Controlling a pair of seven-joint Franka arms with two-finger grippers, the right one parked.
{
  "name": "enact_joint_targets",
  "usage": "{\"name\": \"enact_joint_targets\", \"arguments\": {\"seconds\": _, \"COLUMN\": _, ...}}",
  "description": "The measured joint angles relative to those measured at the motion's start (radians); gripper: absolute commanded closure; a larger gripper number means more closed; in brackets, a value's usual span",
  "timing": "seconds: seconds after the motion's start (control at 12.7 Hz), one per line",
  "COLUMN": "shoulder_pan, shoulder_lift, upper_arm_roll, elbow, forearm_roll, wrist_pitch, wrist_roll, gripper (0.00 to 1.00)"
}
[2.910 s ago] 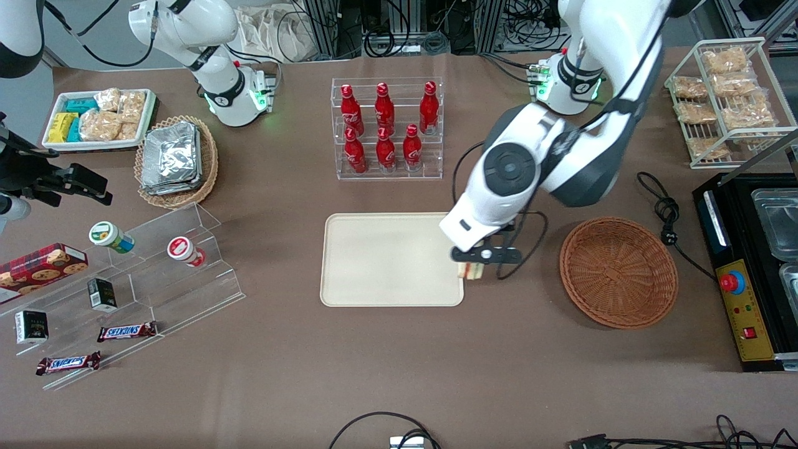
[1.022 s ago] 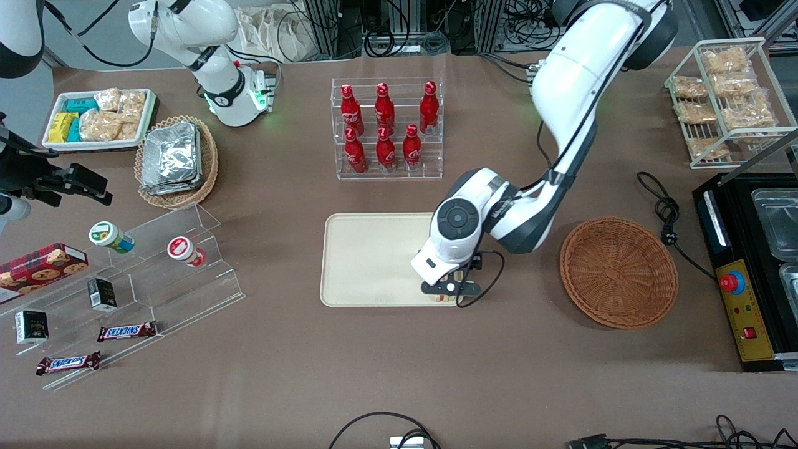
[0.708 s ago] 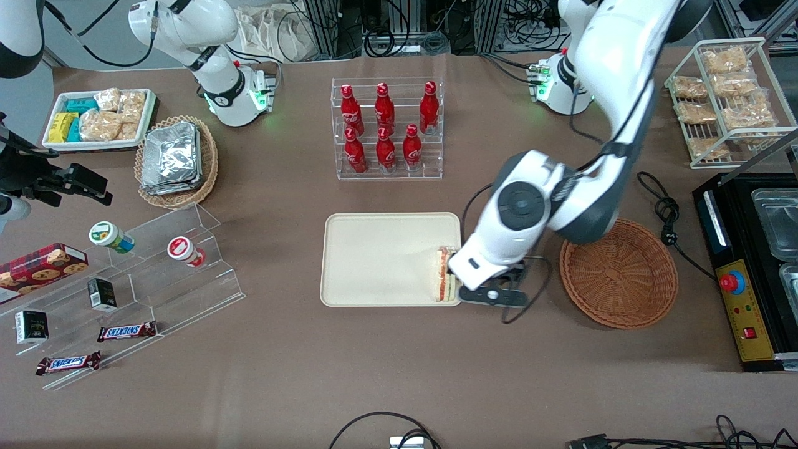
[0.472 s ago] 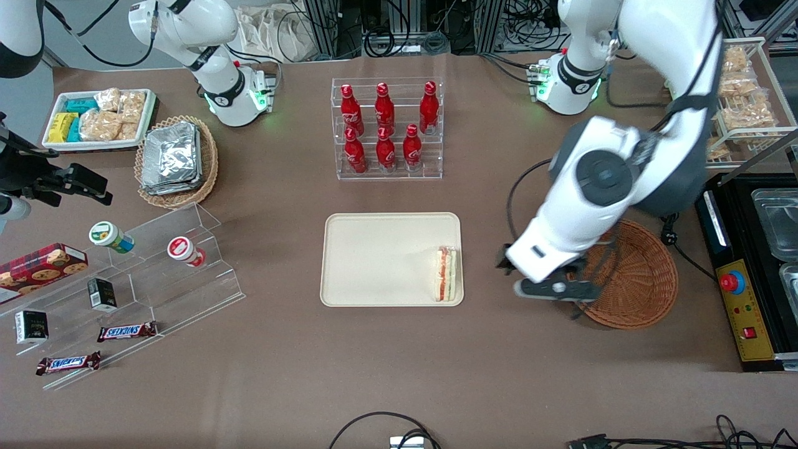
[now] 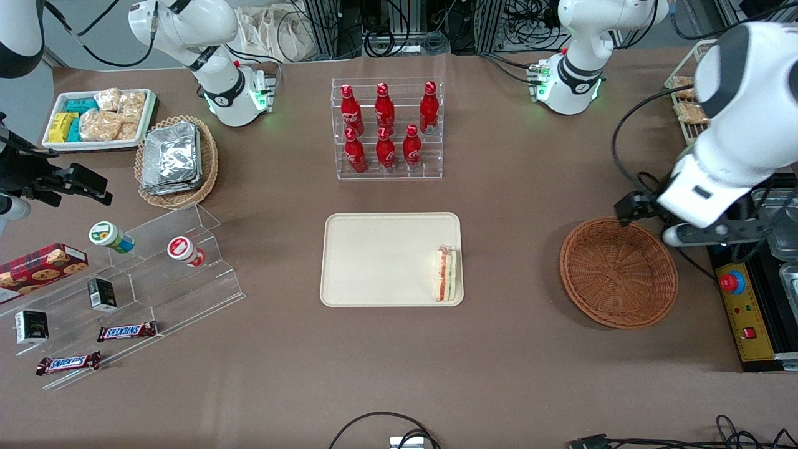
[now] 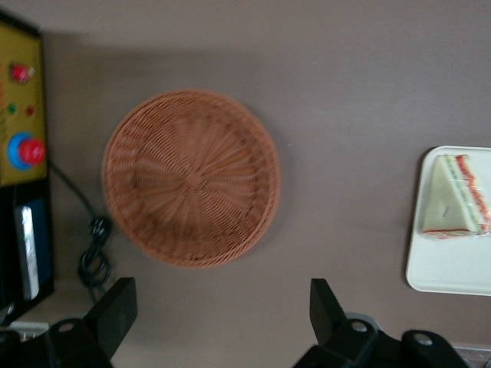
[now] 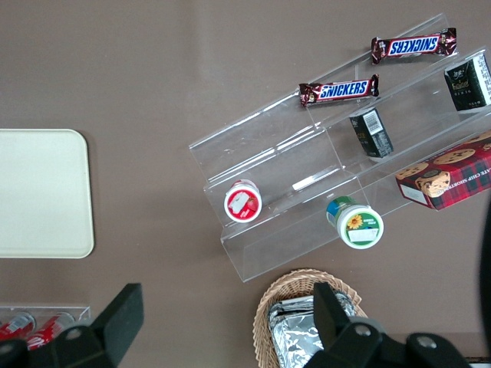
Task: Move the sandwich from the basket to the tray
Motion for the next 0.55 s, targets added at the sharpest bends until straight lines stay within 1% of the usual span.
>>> {"name": "enact_joint_targets", "arguments": {"seconds": 0.24, "shoulder_pan": 0.024, "shoulder_lift": -0.055, "upper_arm_roll": 0.020, "elbow": -0.051, "forearm_roll": -0.012, "wrist_pitch": -0.012, "wrist_roll": 0.052, "gripper": 0.00}}
{"name": "enact_joint_targets", "arguments": {"seconds": 0.55, "shoulder_pan": 0.024, "shoulder_lift": -0.073, "upper_arm_roll": 0.014, "elbow": -0.056, "forearm_roll": -0.012, "wrist_pitch": -0.017, "wrist_roll": 0.053, "gripper": 0.00}}
